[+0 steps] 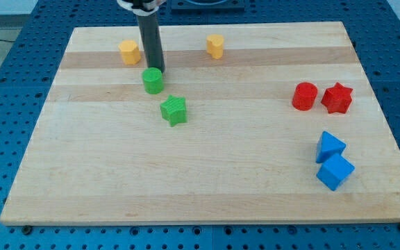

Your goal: Locate the yellow heart horizontally at the right of the yellow hexagon

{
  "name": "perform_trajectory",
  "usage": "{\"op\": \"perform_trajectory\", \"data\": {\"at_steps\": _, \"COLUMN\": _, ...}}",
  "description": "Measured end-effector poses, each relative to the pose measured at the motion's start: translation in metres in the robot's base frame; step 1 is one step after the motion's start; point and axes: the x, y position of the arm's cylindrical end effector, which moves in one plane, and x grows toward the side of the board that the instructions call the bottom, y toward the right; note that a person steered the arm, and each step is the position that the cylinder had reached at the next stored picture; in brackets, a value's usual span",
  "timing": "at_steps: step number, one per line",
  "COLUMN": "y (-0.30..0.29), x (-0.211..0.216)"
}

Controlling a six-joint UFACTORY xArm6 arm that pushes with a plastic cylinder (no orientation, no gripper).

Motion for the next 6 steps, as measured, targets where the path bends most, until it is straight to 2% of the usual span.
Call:
{"op": "perform_trajectory", "data": {"at_steps": 1, "y": -0.017, "x": 0.013}}
{"op": "perform_trajectory", "data": {"at_steps": 2, "y": 0.007, "x": 0.041}}
{"op": "perform_trajectory", "data": {"at_steps": 3, "y": 0.031, "x": 0.014}}
{"op": "perform_trajectory", "data": {"at_steps": 4, "y": 0.145, "x": -0.035}}
{"op": "perform_trajectory", "data": {"at_steps": 5, "y": 0.226, "x": -0.076}}
{"op": "perform_trajectory", "data": {"at_steps": 6, "y": 0.184, "x": -0.092}}
